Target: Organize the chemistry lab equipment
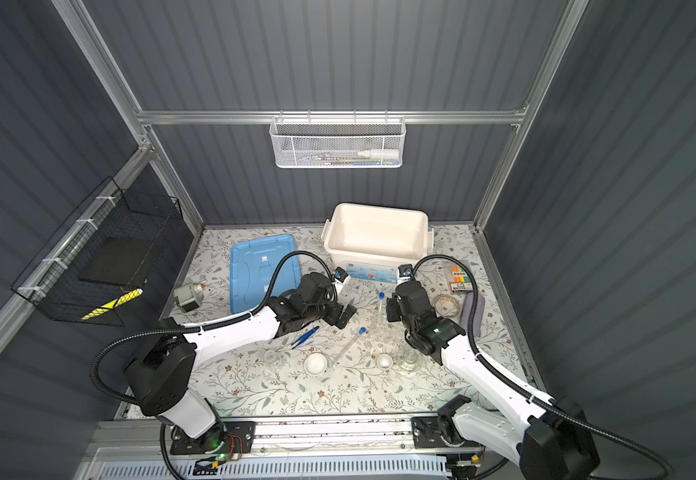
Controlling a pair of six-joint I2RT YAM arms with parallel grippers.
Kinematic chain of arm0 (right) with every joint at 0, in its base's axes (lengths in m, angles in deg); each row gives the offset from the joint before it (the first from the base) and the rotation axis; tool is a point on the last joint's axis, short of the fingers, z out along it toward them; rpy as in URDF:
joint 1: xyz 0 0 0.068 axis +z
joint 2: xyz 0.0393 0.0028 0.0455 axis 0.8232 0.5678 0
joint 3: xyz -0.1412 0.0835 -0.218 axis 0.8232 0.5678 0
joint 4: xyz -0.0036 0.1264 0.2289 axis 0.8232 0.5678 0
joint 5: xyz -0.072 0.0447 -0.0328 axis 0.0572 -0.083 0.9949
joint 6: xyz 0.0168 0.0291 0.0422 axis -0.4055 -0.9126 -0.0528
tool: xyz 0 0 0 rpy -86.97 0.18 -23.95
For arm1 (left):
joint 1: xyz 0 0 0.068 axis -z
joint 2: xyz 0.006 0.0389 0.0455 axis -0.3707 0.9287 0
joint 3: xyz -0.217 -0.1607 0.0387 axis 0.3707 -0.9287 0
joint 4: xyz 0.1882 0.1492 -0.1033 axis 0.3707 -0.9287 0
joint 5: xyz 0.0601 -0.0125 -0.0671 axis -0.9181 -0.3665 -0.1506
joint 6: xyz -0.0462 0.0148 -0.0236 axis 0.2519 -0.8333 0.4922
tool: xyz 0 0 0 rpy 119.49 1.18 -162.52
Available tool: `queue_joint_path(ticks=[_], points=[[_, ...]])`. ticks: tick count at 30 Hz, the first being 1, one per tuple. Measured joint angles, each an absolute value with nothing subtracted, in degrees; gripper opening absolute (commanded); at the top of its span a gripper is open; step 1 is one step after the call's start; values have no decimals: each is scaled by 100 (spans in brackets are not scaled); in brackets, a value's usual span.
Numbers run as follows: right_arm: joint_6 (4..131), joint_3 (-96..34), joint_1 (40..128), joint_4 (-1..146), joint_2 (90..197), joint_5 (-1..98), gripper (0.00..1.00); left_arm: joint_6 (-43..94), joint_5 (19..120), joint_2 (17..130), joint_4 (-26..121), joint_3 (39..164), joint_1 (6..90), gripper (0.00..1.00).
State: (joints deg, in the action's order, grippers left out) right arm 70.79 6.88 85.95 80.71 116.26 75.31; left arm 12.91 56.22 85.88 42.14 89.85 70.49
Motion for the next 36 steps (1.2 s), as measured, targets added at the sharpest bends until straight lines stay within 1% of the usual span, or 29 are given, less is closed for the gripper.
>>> queue_joint_path(ticks=[17,23,27,28,31,33,36], points=[[7230,843,8669,7996,11539,7467,27,1291,5622,8588,4214,8976,7049,100],[7250,843,8672,7999,11539,7476,40,1291,5622,8588,4212,8976,7049,100],[7248,843,8672,8001,11523,7517,45,1291,5622,8588,4214,8963,7049,100],[7243,843,8672,8001,11501,7539,47,1291,5622,8588,4212,8944,7049,100],[7245,843,8672,8001,11394,7618,57,1291,5624,8588,4155,8878,7049,100],[7252,843,8672,8003,11313,7679,62,1291,5626,8588,4092,8869,7049,100],[7276,843,8672,7999,11222,7797,75,1291,5659,8588,4041,8867,7049,100]])
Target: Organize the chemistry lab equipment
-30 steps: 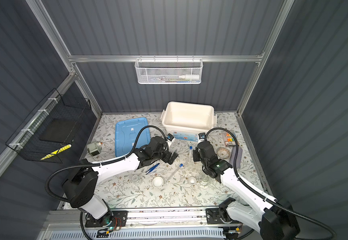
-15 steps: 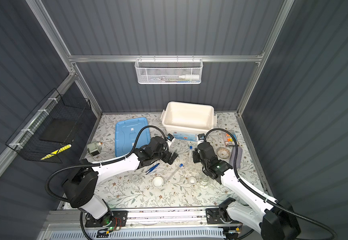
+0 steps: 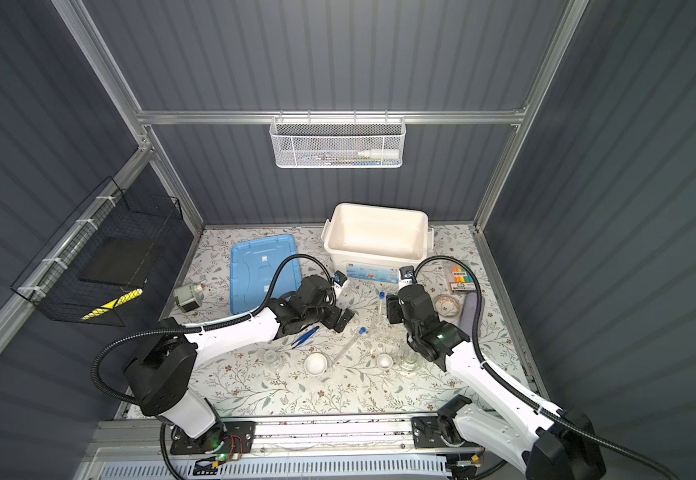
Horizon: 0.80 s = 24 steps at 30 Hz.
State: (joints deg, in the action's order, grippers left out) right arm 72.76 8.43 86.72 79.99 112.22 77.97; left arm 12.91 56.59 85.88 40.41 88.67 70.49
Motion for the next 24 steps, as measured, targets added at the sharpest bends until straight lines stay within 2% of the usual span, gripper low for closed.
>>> queue_joint_path(ticks=[4,10,24], points=[[7320,841,8672,7999,11167,7946,90,1293,5716,8588,3937,8858,7104,100],[7335,843,8667,7957,11040,8105,99,1293,5766,8581,3681,8791,7259,99],[7234,967,8422,7723,10784,8210,99,1492,5882,8774,3071,8791,7659,86]])
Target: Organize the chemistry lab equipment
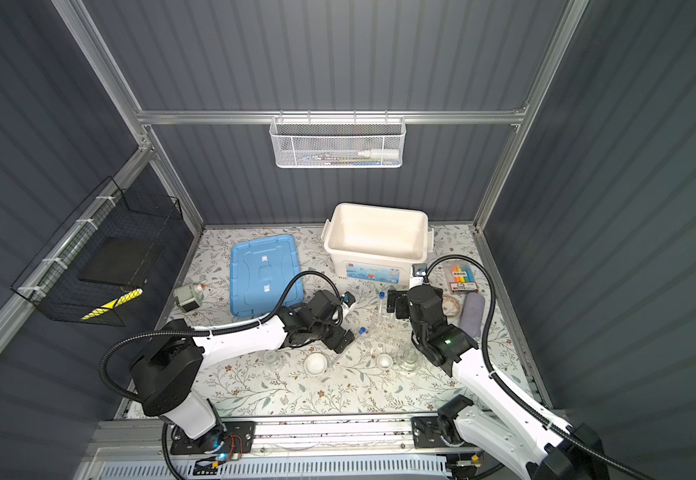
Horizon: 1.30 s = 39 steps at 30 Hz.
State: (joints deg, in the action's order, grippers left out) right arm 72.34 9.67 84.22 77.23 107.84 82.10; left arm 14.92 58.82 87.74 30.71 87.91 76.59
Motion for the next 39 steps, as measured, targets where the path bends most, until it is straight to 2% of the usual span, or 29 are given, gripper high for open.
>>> queue_joint_path(ticks=[12,15,22,26,36,39], points=[[7022,978,8165,7693,10671,7990,99,1748,5853,9219,2640,8797,7825,74],[6981,978,8165,7693,10671,7963,99,1750,5814,9274,2511,8799,7849,64],[6918,978,8160,7697,10671,7974,99,1754,5749,9401,2358,8965,7880,49],[6913,978,8156,7697,10669,8007,99,1743,5714,9477,2343,9053,7880,46],[6876,978,8130,7703,10660,8031,99,1741,5729,9515,2391,9075,7880,25],[6872,978,8125,7703,10660,8027,99,1746,5740,9532,2442,9075,7882,23]])
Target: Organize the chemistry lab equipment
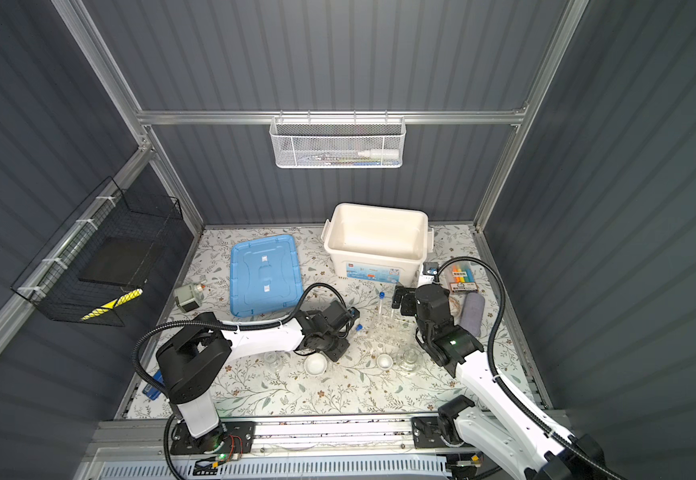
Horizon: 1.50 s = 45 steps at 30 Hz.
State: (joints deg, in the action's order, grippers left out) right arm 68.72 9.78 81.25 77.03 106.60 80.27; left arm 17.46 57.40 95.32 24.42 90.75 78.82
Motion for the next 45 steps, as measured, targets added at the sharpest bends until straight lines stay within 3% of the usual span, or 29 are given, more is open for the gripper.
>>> queue_joint_path(ticks=[3,29,45], points=[[6848,978,8090,7706,10647,7981,99,1746,5762,9547,2503,9075,7882,19],[6684,856,7863,7841,10570,7113,99,2052,5370,9528,3034,9079,7831,18],[6522,-147,7577,8186,11307,5948,94,1901,4938,8835,3661,9079,7823,19]])
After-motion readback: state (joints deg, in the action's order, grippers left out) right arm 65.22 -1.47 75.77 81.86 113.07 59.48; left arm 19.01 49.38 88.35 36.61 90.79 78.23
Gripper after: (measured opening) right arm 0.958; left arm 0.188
